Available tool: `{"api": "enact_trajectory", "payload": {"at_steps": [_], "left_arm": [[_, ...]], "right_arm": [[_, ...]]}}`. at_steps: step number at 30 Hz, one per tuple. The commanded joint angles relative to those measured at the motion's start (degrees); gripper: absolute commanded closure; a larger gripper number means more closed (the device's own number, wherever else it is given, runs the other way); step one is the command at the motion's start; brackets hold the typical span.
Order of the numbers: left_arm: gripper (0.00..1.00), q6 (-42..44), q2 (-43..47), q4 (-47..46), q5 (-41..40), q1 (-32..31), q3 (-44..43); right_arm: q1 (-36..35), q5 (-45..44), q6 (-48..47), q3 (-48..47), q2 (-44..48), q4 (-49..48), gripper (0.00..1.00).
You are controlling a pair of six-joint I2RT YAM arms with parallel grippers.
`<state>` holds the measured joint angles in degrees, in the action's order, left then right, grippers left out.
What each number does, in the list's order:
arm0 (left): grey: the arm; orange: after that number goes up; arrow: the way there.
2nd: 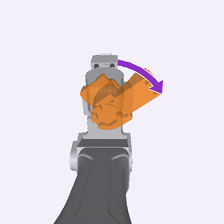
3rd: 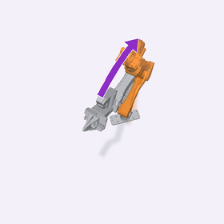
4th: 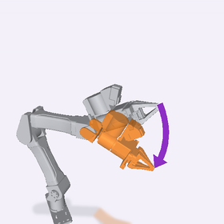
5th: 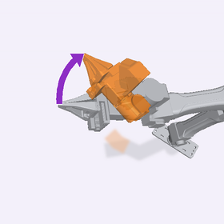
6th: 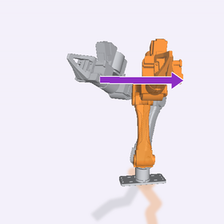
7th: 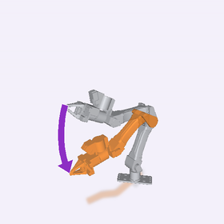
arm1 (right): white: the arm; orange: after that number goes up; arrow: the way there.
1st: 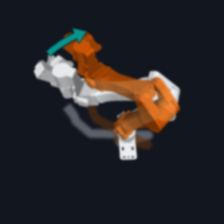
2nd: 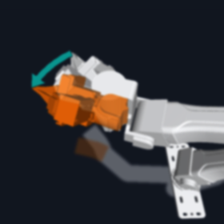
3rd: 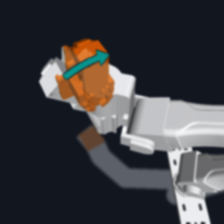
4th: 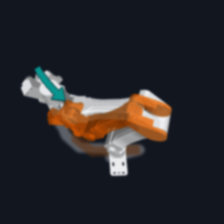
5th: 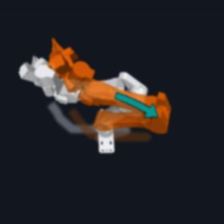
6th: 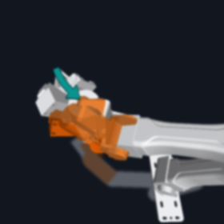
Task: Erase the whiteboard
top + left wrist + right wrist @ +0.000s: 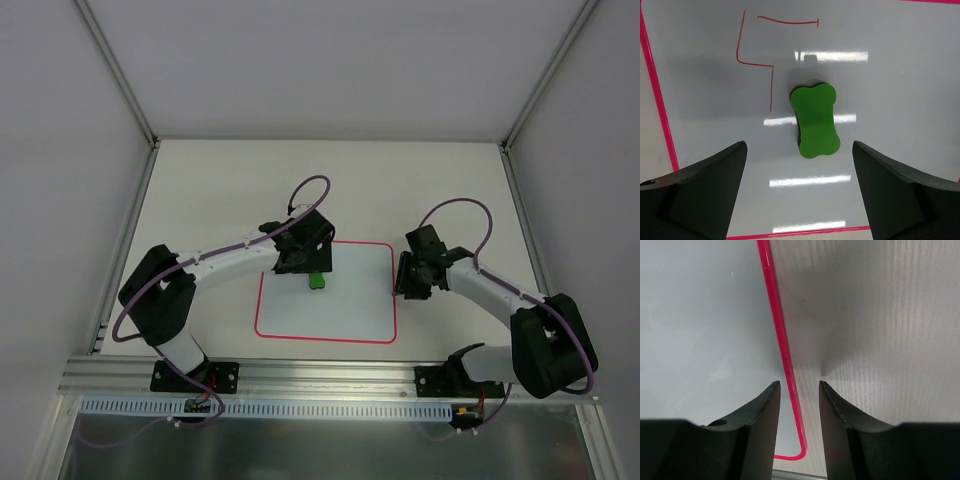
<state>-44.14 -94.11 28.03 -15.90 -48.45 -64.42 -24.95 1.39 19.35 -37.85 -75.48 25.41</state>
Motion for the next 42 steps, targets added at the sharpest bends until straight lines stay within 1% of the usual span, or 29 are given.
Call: {"api": "enact_trajectory", "payload": {"at_steps": [1, 5, 6, 9, 11, 13, 14, 17, 21, 26, 33, 35, 38, 42], "left_arm": [[0.12, -1.4, 0.0, 1.1, -2.7, -0.6, -1.1], [0.14, -1.7, -1.3, 1.1, -2.1, -0.6, -1.5], [0.16, -1.8, -1.9, 1.2, -2.0, -0.6, -1.6], [0.17, -2.4, -2.7, 1.2, -2.1, -0.7, -1.7], [0.18, -2.5, -3.2, 1.2, -2.1, -0.7, -1.8], [0.19, -2.9, -4.1, 1.3, -1.8, -0.7, -1.9], [0.21, -3.1, -4.2, 1.2, -1.7, -0.7, -1.9], [0.26, -4.1, -5.0, 1.2, -1.6, -1.1, -2.2], [0.32, -4.6, -6.1, 1.3, -2.2, -1.8, -3.5], [0.37, -4.7, -7.8, 1.2, -2.8, -2.1, -5.6], [0.46, -5.4, -9.4, 1.4, -4.3, -2.0, -6.1], [0.51, -5.8, -9.7, 1.6, -4.3, -2.1, -6.0], [0.53, -5.9, -10.1, 1.9, -4.7, -2.0, -5.9], [0.53, -6.0, -10.1, 2.4, -5.5, -2.0, -5.9]], "right_arm": [[0.2, 0.8, -1.9, -0.3, 2.0, -1.3, 0.6], [0.2, 0.7, -2.0, -0.1, 0.3, -1.9, 0.61], [0.2, 0.9, -2.0, 0.1, -0.1, -2.3, 0.61], [0.2, 1.3, -1.7, 0.9, -1.2, -3.5, 0.67], [0.2, 2.0, -1.9, 1.5, -2.2, -4.7, 0.69], [0.2, 2.8, -1.9, 1.5, -3.2, -5.1, 0.73], [0.2, 3.1, -2.0, 1.7, -4.0, -5.5, 0.79], [0.2, 3.2, -1.7, 2.2, -4.8, -6.3, 0.88], [0.2, 3.0, -1.8, 2.4, -5.3, -6.6, 0.94], [0.2, 3.4, -1.8, 2.6, -5.6, -7.0, 1.0], [0.1, 3.7, -1.8, 2.8, -5.4, -7.1, 1.0], [0.2, 4.0, -1.9, 2.9, -5.7, -7.2, 1.0], [0.2, 4.2, -1.9, 3.0, -5.9, -7.5, 1.0], [0.1, 4.4, -1.9, 3.1, -5.9, -7.7, 1.0]]}}
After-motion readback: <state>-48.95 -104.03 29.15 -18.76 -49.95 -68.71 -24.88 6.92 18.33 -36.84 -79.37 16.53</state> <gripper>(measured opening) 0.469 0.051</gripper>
